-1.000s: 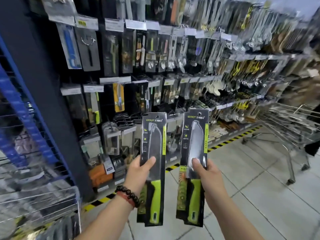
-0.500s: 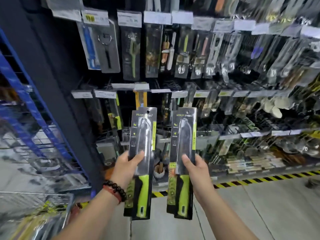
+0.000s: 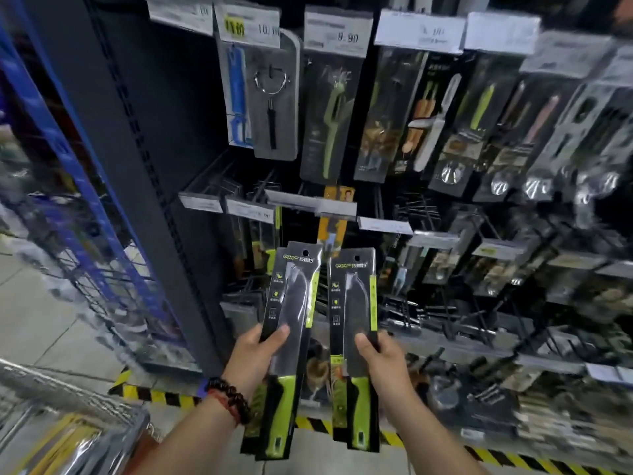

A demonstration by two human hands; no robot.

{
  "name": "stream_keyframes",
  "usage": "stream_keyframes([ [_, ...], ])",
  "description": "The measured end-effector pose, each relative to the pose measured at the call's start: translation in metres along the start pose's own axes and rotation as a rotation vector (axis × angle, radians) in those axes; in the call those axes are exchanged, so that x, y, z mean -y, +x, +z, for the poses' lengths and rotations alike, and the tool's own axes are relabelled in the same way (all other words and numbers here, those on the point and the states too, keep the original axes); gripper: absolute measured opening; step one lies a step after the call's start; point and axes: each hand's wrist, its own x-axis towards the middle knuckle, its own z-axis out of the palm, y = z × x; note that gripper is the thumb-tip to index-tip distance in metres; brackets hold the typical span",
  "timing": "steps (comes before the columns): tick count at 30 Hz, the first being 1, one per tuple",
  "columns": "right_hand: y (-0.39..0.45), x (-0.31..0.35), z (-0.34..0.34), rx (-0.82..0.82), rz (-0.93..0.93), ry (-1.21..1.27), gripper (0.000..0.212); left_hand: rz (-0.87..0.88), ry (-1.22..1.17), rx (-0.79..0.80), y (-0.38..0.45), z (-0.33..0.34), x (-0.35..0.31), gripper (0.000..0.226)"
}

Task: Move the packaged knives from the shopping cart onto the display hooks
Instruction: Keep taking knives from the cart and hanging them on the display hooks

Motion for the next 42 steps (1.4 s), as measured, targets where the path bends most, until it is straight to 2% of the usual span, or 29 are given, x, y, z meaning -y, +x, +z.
stream_keyframes([
  [2,0.023,-0.005,0.006,0.025,0.001,-0.036,0.019,-0.025,-0.056,-0.001,0.020,0.004,0.000,0.009],
  [4,0.045,-0.007,0.014,0.039,0.038,-0.062,0.027,-0.086,-0.137,0.004,0.031,0.006,-0.008,0.023],
  [6,0.067,-0.007,0.023,0.063,0.054,-0.058,0.017,-0.134,-0.148,-0.005,0.053,0.001,-0.003,0.017],
  [8,0.089,-0.010,0.030,0.078,0.082,-0.060,0.026,-0.154,-0.129,-0.009,0.073,-0.005,0.000,0.006],
  [10,0.105,-0.014,0.036,0.096,0.097,-0.047,0.032,-0.137,-0.113,-0.015,0.085,-0.009,-0.001,0.009],
  [14,0.123,0.001,0.053,0.132,0.086,-0.041,0.030,-0.128,-0.102,-0.045,0.096,-0.007,-0.008,0.010],
  [17,0.136,0.012,0.068,0.155,0.054,-0.023,0.013,-0.122,-0.090,-0.088,0.101,-0.014,-0.007,0.021],
  [19,0.144,0.016,0.078,0.182,0.047,-0.026,0.015,-0.142,-0.096,-0.127,0.100,-0.021,-0.006,0.021],
  [23,0.156,0.019,0.095,0.257,0.025,-0.067,0.010,-0.149,-0.143,-0.176,0.097,-0.037,0.003,0.041],
  [26,0.160,0.021,0.109,0.325,0.008,-0.118,0.009,-0.177,-0.190,-0.227,0.094,-0.046,0.002,0.010],
  [27,0.162,0.022,0.115,0.344,-0.005,-0.136,0.008,-0.181,-0.219,-0.235,0.094,-0.050,0.002,0.008],
  [28,0.164,0.023,0.120,0.359,-0.013,-0.155,0.008,-0.180,-0.241,-0.246,0.094,-0.054,0.003,0.012],
  [31,0.169,0.026,0.134,0.405,-0.040,-0.199,0.008,-0.146,-0.239,-0.295,0.092,-0.069,0.009,0.069],
  [33,0.172,0.028,0.143,0.425,-0.044,-0.232,0.005,-0.123,-0.242,-0.329,0.093,-0.078,0.013,0.081],
  [35,0.176,0.028,0.153,0.419,-0.049,-0.274,0.004,-0.103,-0.243,-0.371,0.095,-0.084,0.014,0.068],
  [39,0.182,0.027,0.172,0.406,-0.054,-0.325,0.027,-0.068,-0.221,-0.434,0.099,-0.093,0.019,0.035],
  [42,0.183,0.028,0.184,0.418,-0.057,-0.368,0.034,-0.075,-0.216,-0.441,0.100,-0.095,0.019,0.014],
])
